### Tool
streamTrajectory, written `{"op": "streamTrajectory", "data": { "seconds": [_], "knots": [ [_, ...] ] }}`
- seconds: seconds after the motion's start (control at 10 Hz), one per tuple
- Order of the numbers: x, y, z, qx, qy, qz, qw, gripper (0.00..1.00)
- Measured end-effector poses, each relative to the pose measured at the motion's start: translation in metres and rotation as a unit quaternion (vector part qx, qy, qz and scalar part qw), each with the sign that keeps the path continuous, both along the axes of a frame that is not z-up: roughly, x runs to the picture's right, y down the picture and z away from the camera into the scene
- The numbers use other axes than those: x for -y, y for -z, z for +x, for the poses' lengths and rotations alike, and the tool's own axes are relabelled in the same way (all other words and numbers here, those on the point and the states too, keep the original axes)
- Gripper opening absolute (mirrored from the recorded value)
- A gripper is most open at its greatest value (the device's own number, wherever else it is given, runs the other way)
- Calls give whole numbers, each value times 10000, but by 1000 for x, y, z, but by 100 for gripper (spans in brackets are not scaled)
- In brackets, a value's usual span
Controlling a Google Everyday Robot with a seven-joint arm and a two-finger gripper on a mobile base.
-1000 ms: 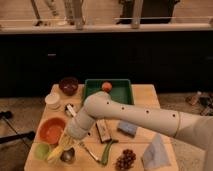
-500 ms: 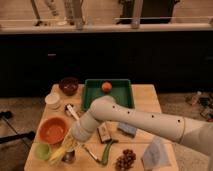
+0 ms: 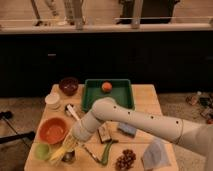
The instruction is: Place banana in metal cup
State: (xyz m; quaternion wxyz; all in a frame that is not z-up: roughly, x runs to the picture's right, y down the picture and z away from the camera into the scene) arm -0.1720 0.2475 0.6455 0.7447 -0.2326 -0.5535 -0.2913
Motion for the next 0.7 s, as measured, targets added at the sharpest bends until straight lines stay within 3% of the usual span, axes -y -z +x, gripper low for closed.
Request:
{"op": "streamTrajectory", "data": {
  "seconds": [0.7],
  "knots": [
    [-6, -7, 5, 64, -102, -72, 9999, 0]
  ]
}}
